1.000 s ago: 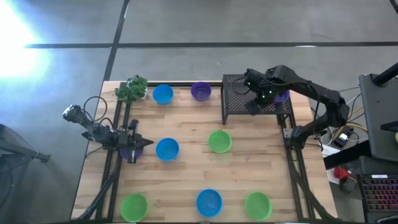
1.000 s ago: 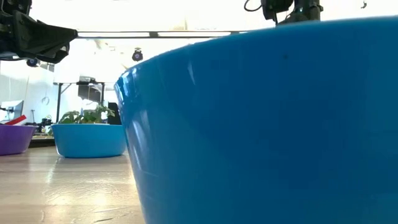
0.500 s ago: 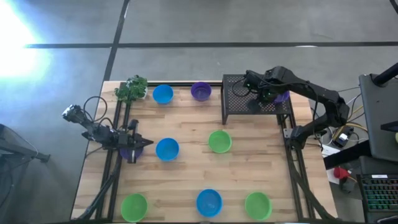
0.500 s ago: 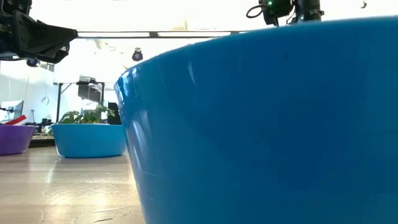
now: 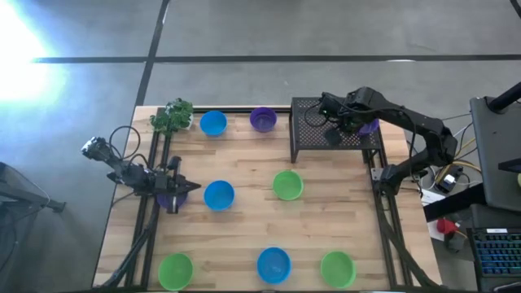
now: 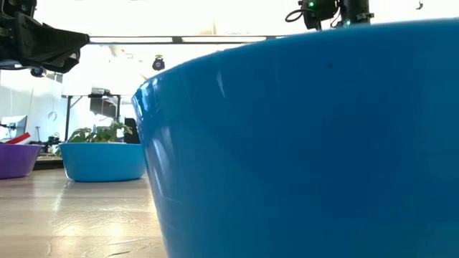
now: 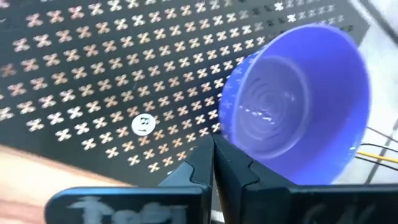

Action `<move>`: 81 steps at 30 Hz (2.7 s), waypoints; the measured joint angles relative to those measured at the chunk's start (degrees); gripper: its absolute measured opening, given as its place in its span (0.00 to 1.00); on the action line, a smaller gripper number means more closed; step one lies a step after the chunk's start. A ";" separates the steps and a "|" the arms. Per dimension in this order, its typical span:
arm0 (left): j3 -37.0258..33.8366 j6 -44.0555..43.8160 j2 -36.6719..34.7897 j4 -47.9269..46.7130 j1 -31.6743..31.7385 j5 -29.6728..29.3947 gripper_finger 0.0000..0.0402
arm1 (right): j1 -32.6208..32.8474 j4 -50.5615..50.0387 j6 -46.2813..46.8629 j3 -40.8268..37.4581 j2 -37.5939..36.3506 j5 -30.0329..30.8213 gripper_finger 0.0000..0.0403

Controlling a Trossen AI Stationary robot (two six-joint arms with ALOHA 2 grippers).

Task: Pick & Place Mini bowls
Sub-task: Put the right purple bowl on the shelf, then put the top green bowl on the shelf

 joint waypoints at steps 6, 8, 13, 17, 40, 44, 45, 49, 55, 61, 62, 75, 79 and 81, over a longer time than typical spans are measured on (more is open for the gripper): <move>0.01 0.00 0.00 0.00 0.02 0.00 0.00 | 0.00 -0.03 -0.01 -1.65 0.02 0.37 0.02; 0.00 0.02 0.00 0.00 0.00 0.00 0.00 | 0.00 -0.04 -0.03 -2.37 0.02 1.15 0.02; 0.00 0.01 -0.01 0.01 0.00 0.00 0.00 | 0.00 -0.01 -0.01 -2.93 0.02 5.24 0.02; 0.01 0.00 -0.02 0.02 0.00 0.00 0.00 | -0.04 -0.01 -0.03 -2.93 0.02 5.77 0.02; -0.01 0.01 -0.01 0.02 0.00 0.00 0.00 | 24.49 11.30 6.79 -2.19 -8.82 12.05 0.02; -0.01 0.00 0.00 0.01 0.01 0.00 0.00 | 30.82 15.00 7.05 -3.40 -8.89 12.54 0.02; 0.01 0.00 0.00 0.00 0.02 0.00 0.00 | 32.58 16.18 7.05 -3.65 -8.83 13.23 0.02; -0.01 0.00 0.00 0.01 0.00 0.00 0.00 | 38.16 21.54 7.04 -4.66 -7.99 15.87 0.02; 0.00 0.07 -0.02 0.05 0.00 0.00 0.00 | 43.53 28.79 6.87 -7.38 -6.33 16.31 0.02; 0.00 -1.07 -0.01 1.46 0.01 -0.03 0.00 | 46.25 35.41 8.63 -11.67 -6.33 16.29 0.02; 0.00 -1.10 0.00 1.60 0.01 -0.03 0.00 | 46.31 35.77 9.14 -12.49 -6.36 16.27 0.02; 2.86 -2.51 2.95 0.67 0.04 -12.62 0.00 | 46.29 37.05 21.50 -19.46 -6.40 16.09 0.02; 5.16 -2.53 6.25 -1.14 0.08 -16.88 0.00 | 46.27 37.53 23.55 -21.39 -6.34 16.07 0.02; 6.48 -2.55 7.84 -0.96 0.06 -19.22 0.00 | 46.25 38.34 23.80 -22.24 -6.34 16.06 0.02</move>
